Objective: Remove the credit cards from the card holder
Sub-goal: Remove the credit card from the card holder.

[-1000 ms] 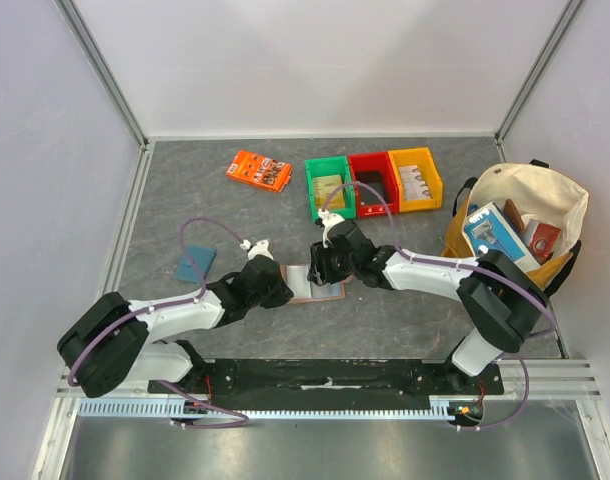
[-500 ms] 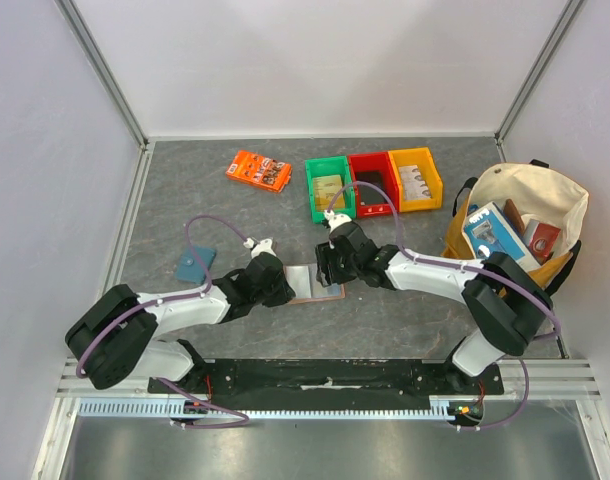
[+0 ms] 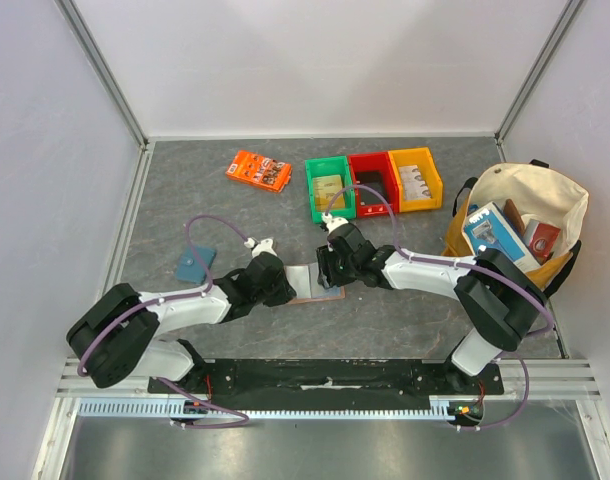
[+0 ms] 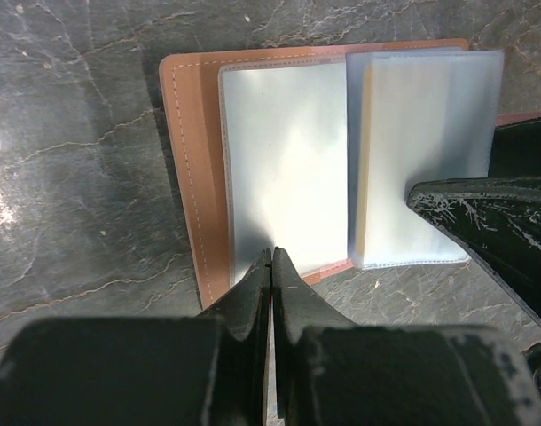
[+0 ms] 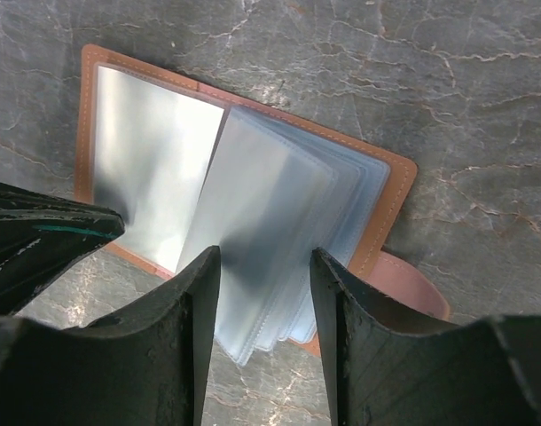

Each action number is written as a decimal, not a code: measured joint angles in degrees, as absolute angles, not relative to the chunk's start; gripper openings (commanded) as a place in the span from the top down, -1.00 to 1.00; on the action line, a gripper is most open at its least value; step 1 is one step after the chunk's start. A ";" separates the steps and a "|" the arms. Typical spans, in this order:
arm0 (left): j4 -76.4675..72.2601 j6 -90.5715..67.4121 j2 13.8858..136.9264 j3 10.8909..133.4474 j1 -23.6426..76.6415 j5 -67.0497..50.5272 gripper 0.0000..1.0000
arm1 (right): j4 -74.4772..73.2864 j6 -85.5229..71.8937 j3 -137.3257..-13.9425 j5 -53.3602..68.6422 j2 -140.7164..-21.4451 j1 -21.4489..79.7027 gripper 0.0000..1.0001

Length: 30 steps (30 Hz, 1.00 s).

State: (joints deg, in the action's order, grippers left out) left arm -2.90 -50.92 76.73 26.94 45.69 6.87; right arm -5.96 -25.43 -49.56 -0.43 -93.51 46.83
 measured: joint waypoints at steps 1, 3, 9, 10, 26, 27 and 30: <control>-3.16 -50.92 76.88 26.94 45.69 6.81 0.91 | -5.85 -25.50 -49.56 -0.03 -93.54 46.83 -0.01; -3.55 -50.89 77.12 26.96 45.69 6.68 0.91 | -5.63 -25.47 -49.58 0.51 -93.51 46.87 -0.01; -3.81 -50.89 77.28 27.07 45.69 6.33 0.91 | -5.61 -25.47 -49.60 1.76 -93.51 47.13 -0.04; -3.81 -50.92 77.28 27.07 45.69 6.31 0.92 | -5.61 -25.47 -49.65 1.91 -93.51 47.13 -0.04; -2.94 -50.94 74.48 25.39 45.71 5.89 0.83 | -3.55 -25.50 -53.82 7.62 -93.97 49.36 -0.09; -2.66 -50.94 73.82 25.10 45.69 5.91 0.82 | -3.38 -25.50 -53.84 7.79 -94.13 49.41 -0.11; -2.22 -50.96 72.38 24.71 45.71 5.93 0.80 | -3.09 -25.50 -53.84 8.40 -95.02 49.50 -0.12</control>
State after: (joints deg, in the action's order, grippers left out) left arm -2.22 -50.96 72.38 24.71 45.71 5.93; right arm -3.09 -25.50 -53.84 8.40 -95.02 49.50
